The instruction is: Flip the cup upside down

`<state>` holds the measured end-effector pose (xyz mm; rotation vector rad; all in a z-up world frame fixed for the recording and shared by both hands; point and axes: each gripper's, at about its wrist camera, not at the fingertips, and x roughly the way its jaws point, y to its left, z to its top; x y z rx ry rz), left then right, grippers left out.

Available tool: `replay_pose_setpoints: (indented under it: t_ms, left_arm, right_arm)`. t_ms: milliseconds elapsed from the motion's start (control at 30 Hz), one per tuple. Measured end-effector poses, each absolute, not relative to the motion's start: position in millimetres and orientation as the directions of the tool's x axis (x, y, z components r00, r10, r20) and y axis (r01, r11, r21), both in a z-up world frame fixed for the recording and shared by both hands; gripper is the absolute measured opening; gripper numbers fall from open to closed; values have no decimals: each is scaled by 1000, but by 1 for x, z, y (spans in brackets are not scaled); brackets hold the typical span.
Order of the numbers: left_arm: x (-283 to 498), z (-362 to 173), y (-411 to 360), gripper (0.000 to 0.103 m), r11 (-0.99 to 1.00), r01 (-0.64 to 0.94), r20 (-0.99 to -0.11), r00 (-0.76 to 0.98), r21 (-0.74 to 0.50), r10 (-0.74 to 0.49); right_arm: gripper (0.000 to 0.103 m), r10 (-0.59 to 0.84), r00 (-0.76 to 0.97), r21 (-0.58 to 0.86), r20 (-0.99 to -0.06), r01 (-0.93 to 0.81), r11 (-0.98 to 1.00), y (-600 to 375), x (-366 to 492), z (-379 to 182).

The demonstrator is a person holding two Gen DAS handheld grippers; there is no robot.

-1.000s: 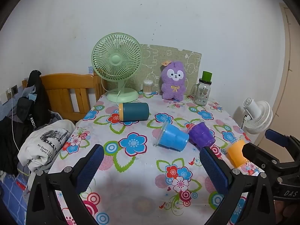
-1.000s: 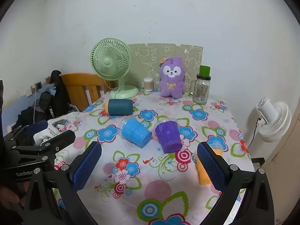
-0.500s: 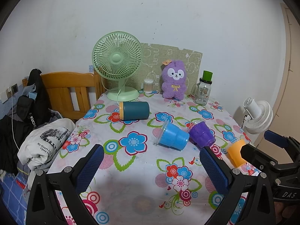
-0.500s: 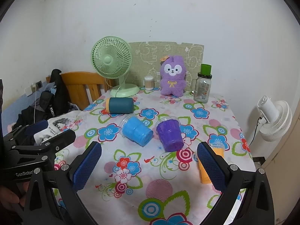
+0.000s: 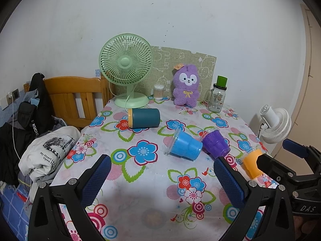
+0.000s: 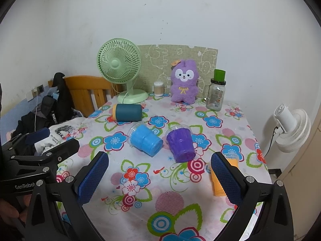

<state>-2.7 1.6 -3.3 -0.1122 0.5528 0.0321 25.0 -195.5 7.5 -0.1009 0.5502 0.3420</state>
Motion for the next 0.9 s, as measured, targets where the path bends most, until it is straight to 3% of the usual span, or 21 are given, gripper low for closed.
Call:
replay_pose_setpoints:
  t_ms: [600,900]
  left_arm:
    - [-5,-5,4,103,992,-68,-535,845,-102,3]
    - [10,-28,14,103,989,-101,-593,805,-104,20]
  right_arm:
    - [103,284,794,-9,-538,-342,940,-196,29,5]
    - [103,298,738,-9,-606,-381,924,-186,62,-19]
